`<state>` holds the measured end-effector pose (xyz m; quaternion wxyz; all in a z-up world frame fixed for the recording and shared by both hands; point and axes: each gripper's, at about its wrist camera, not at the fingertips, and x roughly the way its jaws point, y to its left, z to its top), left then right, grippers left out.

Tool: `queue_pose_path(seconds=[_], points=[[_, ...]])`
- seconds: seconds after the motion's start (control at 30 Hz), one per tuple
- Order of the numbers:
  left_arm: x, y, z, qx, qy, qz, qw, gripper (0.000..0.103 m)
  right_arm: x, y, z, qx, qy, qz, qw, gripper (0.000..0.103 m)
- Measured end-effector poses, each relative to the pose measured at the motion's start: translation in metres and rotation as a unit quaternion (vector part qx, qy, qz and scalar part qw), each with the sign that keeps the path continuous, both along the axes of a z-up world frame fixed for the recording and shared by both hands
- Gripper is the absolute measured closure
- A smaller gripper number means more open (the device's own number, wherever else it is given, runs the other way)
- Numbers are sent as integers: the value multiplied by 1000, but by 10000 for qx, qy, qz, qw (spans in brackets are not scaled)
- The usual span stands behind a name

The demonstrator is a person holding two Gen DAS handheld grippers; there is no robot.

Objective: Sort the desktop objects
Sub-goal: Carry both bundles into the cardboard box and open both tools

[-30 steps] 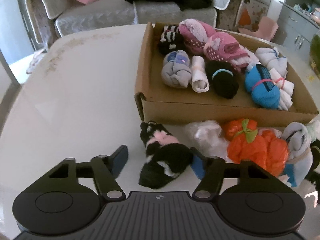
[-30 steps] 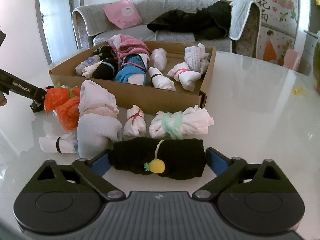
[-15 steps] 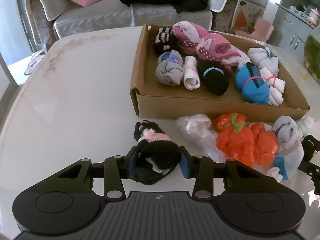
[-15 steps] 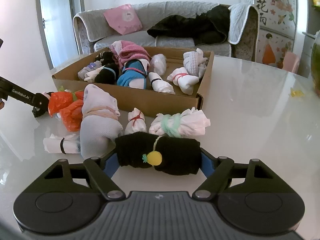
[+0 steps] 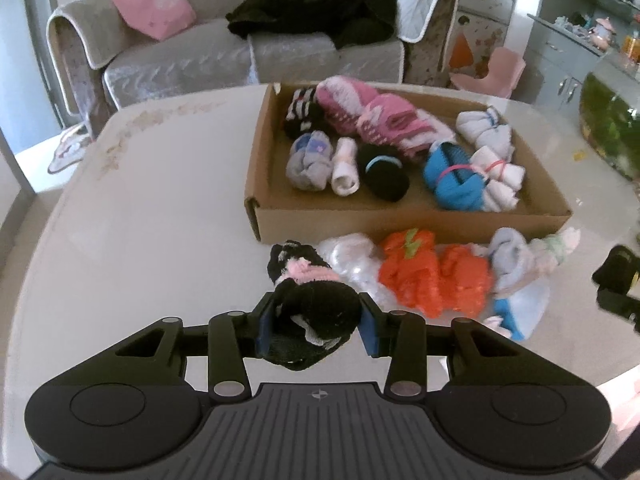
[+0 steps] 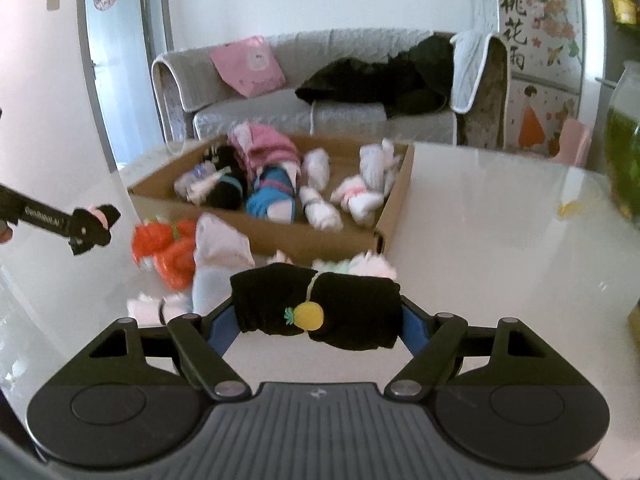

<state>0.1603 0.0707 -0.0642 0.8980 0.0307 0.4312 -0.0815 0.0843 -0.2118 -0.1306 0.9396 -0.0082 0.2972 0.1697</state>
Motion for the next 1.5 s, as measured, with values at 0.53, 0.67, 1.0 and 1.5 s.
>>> queue_pose_path(seconds=[0.53, 0.67, 1.0, 1.5], points=[[21, -15, 88, -138, -605, -79, 9980, 54, 48, -15, 81, 214, -661, 62, 9976, 26], [52, -22, 95, -200, -594, -36, 9980, 54, 80, -6, 91, 194, -711, 195, 9971, 26], [139, -39, 64, -383, -254, 45, 9989, 54, 154, 11, 74, -16, -443, 513, 9977, 26], [193, -58, -14, -253, 292, -79, 9992, 54, 189, 34, 24, -459, 123, 589, 9971, 26]])
